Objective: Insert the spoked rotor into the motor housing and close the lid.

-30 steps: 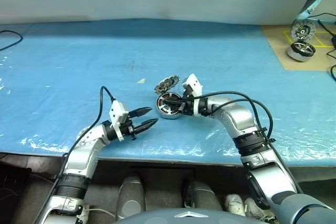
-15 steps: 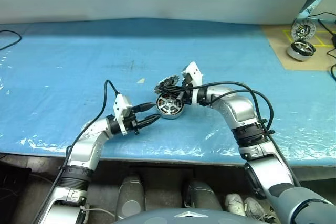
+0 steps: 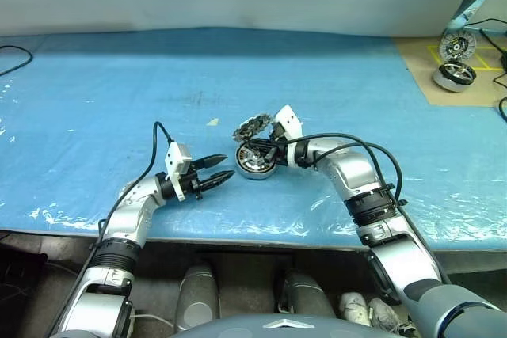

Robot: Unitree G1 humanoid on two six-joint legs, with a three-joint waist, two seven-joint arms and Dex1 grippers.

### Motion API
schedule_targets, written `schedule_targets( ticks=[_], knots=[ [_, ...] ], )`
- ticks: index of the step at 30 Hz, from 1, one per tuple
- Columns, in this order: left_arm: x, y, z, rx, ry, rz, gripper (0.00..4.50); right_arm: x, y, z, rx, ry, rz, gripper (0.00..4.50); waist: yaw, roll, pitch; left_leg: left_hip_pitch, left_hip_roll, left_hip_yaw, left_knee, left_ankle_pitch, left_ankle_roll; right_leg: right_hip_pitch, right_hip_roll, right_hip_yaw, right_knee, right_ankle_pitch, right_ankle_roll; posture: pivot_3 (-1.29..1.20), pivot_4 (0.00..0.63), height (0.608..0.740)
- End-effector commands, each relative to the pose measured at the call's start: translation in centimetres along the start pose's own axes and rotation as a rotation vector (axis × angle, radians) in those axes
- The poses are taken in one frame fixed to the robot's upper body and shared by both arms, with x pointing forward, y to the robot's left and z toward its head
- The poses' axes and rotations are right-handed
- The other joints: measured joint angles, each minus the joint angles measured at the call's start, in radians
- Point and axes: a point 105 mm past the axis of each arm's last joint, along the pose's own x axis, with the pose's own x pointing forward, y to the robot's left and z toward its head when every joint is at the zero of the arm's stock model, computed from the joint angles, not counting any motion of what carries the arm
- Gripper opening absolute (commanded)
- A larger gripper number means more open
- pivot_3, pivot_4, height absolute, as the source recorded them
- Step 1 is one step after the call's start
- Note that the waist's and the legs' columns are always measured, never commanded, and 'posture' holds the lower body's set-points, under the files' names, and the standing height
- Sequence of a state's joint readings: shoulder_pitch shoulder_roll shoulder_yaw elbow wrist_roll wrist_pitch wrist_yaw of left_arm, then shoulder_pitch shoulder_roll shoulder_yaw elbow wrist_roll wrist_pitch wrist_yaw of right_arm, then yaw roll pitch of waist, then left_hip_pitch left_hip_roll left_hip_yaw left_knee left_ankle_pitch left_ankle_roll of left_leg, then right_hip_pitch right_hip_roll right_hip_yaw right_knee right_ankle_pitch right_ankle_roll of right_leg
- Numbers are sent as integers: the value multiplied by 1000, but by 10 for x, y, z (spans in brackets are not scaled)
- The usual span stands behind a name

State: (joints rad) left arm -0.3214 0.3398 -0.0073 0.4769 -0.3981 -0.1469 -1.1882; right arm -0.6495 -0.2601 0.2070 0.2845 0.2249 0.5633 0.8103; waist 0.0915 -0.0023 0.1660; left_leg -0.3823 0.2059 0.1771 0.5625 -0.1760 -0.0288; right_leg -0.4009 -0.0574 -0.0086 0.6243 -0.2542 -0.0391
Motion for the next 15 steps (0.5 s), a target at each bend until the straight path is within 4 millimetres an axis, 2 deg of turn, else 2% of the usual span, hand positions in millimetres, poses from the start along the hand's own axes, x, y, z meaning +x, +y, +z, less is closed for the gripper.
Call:
schedule_targets(
  ticks=[1, 4, 6, 9, 12, 15],
  knots=[
    [-11, 6, -14, 15, -8, 38, 2504, -1, 3, -3, -29, 13, 14, 37, 1, 0, 0, 0, 0, 0, 0, 0, 0, 0, 0, 0, 0, 0, 0, 0, 150, 740],
    [-13, 3, -33, 0, 8, 51, 2504, 0, 3, -16, -60, 63, 13, 37, 3, 0, 0, 1, 0, 0, 0, 0, 0, 2, -1, -1, 0, 0, 0, 0, 150, 740],
    [-12, 2, -41, -4, 14, 58, 2504, 0, 4, -17, -57, 61, 18, 37, 4, 2, -1, 7, 0, 0, -1, 0, 0, 8, -2, -1, 0, 0, -1, 0, 150, 740],
    [-13, 6, -47, -10, 20, 78, 2504, -2, 11, -1, -19, -23, 60, 37, 5, 6, -3, 17, -1, 0, -2, 0, 0, 16, -2, 1, -2, -3, -4, 0, 150, 740],
    [-15, 8, -52, -17, 27, 99, 2504, -10, 17, 21, -3, -118, 108, 37, 6, 7, -4, 20, -1, -1, -3, -1, 1, 17, -4, 1, -1, -3, -3, 0, 150, 740],
    [-19, 12, -55, -25, 34, 127, 2504, -17, 20, 32, -1, -160, 127, 37, 7, 9, -5, 21, -1, -2, -6, -1, 1, 17, -4, 1, 0, -4, 0, 0, 150, 740]
  ],
)
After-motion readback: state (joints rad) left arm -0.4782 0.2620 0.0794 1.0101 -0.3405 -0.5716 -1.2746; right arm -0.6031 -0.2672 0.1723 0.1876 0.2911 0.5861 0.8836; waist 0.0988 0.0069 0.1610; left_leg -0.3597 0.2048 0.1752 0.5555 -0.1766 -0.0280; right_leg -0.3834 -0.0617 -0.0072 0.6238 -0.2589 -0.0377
